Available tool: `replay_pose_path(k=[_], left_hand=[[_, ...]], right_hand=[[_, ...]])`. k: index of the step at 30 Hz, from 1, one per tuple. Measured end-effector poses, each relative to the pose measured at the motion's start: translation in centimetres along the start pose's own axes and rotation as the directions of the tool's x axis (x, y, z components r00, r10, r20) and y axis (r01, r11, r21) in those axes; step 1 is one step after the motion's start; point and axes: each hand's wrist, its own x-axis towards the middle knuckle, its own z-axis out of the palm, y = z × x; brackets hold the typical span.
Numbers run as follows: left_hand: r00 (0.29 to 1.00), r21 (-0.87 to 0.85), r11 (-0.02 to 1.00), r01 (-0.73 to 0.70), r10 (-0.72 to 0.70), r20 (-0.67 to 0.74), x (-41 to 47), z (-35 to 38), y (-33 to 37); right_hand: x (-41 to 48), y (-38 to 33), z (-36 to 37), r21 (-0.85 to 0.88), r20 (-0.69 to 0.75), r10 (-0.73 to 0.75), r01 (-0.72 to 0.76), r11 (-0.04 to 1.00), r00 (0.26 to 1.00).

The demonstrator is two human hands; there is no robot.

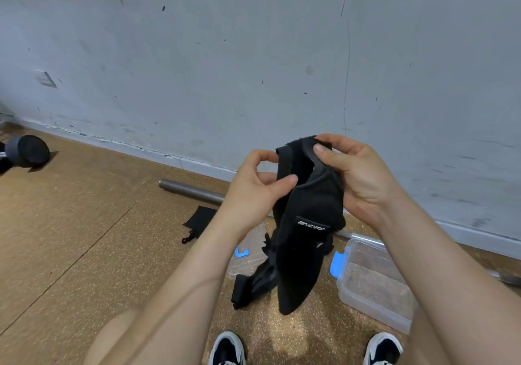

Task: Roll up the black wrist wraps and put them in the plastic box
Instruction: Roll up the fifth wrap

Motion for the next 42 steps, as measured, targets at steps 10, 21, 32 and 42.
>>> replay_pose_path(k=[10, 21, 32, 42], left_hand=[[0.946, 0.097, 0.984, -0.151, 0.172, -0.275, 1.5, 0.0, -0.7], [0.995, -0.156, 0.985, -0.068, 0.055, -0.087, 1.3, 1.1, -0.2], [0.976, -0.118, 0.986, -0.119, 0.094, -0.198, 1.8, -0.1, 0.2], [0.958, -0.299, 0.940, -0.164, 0.079, -0.277, 2.2, 0.3, 0.3]], right_hand=[[-0.2, -0.2, -0.3, -0.373, 0.028, -0.208, 0.203, 0.906, 0.978], [-0.1, 1.2, 1.1, -0.398, -0.115, -0.155, 0.097, 0.912, 0.981], [-0.6, -0.9, -0.4, -0.566, 0.122, -0.174, 0.213, 0.796, 0.977], [-1.1, -1.1, -0.2, -0.478, 0.304, -0.192, 0.324, 0.816, 0.933]])
